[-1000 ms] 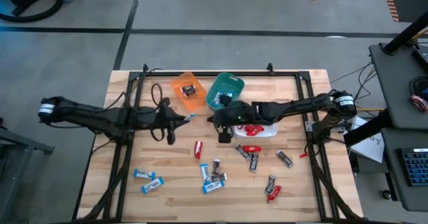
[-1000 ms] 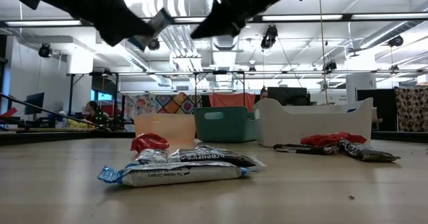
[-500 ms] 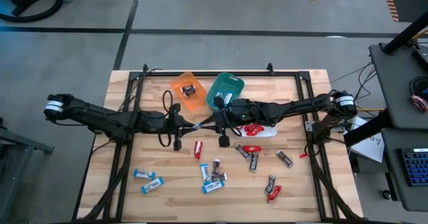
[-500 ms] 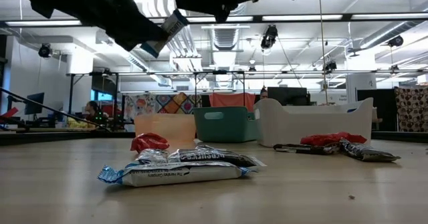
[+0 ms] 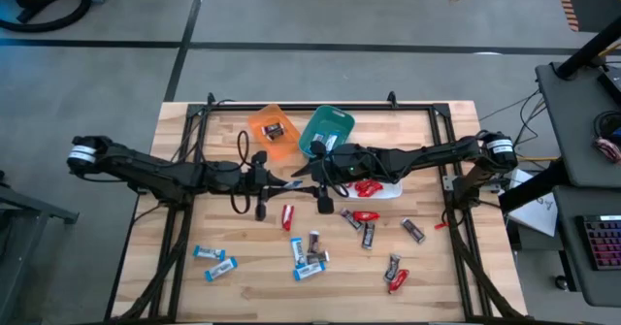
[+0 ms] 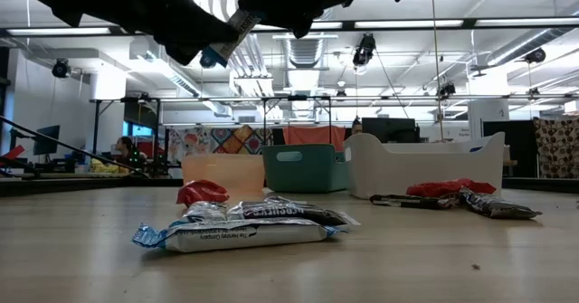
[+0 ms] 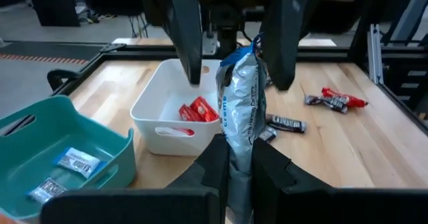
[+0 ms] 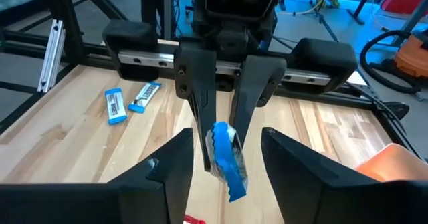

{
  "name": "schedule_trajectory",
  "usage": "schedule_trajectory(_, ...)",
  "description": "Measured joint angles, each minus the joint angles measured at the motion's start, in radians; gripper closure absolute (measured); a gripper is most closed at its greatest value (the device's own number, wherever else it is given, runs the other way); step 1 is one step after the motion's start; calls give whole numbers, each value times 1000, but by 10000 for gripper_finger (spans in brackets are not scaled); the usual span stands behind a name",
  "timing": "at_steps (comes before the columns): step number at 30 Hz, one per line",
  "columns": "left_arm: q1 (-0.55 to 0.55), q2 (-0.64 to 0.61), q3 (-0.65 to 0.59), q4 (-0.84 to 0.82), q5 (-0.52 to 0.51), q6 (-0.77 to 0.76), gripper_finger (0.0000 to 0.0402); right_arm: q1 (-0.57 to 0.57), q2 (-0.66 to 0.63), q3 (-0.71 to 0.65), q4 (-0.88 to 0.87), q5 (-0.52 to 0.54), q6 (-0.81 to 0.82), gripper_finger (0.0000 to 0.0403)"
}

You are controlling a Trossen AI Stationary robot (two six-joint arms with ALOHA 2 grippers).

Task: Sort candy
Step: Put the white chocolate bar into the green bin

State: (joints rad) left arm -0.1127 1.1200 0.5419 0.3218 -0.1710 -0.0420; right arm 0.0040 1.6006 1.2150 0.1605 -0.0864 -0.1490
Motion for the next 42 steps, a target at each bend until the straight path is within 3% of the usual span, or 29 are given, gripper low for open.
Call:
schedule_trajectory(5,0,27,0,41,0,1,383,0,5,-1,-3,0,-5,276)
schedule_trajectory(12,0,65,0,55,-1,-3,383,0,5,-1,-41,0,-22,378)
schedule_trajectory(18,0,67,0,57,-1,-29,373,-3,4,6,-75,0,-20,380)
schedule_trajectory(26,4,61,0,27,-5,-46,307,-47,-5,74,-286,11,-18,382)
schedule_trajectory(38,3,48,1,-144,-5,-86,286,-226,-7,151,-610,323,25,383)
schedule_trajectory(42,5,30,1,-211,-8,-103,286,-325,6,138,-622,327,82,383)
